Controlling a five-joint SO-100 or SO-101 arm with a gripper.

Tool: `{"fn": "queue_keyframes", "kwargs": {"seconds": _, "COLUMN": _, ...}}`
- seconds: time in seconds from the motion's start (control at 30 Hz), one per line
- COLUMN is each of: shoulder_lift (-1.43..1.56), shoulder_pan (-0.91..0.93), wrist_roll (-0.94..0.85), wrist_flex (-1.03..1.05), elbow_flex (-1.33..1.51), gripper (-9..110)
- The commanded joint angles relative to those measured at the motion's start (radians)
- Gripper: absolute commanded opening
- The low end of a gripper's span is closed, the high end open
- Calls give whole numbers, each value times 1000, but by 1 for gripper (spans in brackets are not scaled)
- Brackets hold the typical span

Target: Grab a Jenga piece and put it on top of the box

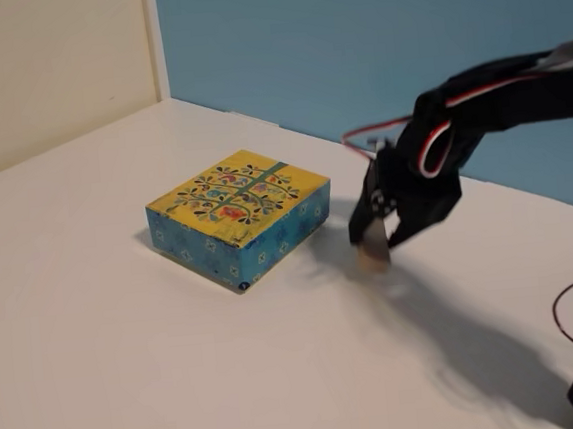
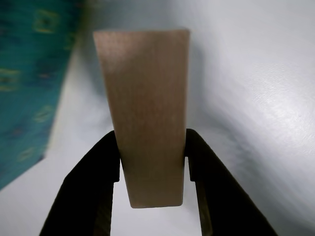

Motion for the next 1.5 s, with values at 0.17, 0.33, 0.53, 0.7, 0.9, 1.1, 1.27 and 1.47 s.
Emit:
{"fn": "queue_keyframes", "kwargs": {"seconds": 0.17, "shoulder_lift": 170, "shoulder_pan": 6, "wrist_roll": 124, "wrist_flex": 44, "elbow_flex": -86, "gripper": 0}}
{"fn": "queue_keyframes", "kwargs": {"seconds": 0.33, "shoulder_lift": 239, "shoulder_pan": -12, "wrist_roll": 161, "wrist_flex": 49, "elbow_flex": -89, "gripper": 0}}
{"fn": "queue_keyframes", "kwargs": {"seconds": 0.53, "shoulder_lift": 308, "shoulder_pan": -38, "wrist_roll": 199, "wrist_flex": 58, "elbow_flex": -115, "gripper": 0}}
{"fn": "queue_keyframes", "kwargs": {"seconds": 0.7, "shoulder_lift": 347, "shoulder_pan": -61, "wrist_roll": 218, "wrist_flex": 67, "elbow_flex": -130, "gripper": 0}}
{"fn": "queue_keyframes", "kwargs": {"seconds": 0.9, "shoulder_lift": 321, "shoulder_pan": -103, "wrist_roll": 242, "wrist_flex": 110, "elbow_flex": -215, "gripper": 0}}
{"fn": "queue_keyframes", "kwargs": {"seconds": 1.1, "shoulder_lift": 229, "shoulder_pan": -146, "wrist_roll": 253, "wrist_flex": 156, "elbow_flex": -322, "gripper": 0}}
{"fn": "queue_keyframes", "kwargs": {"seconds": 1.27, "shoulder_lift": 184, "shoulder_pan": -183, "wrist_roll": 255, "wrist_flex": 158, "elbow_flex": -356, "gripper": 0}}
{"fn": "queue_keyframes", "kwargs": {"seconds": 1.47, "shoulder_lift": 63, "shoulder_pan": -218, "wrist_roll": 258, "wrist_flex": 230, "elbow_flex": -492, "gripper": 0}}
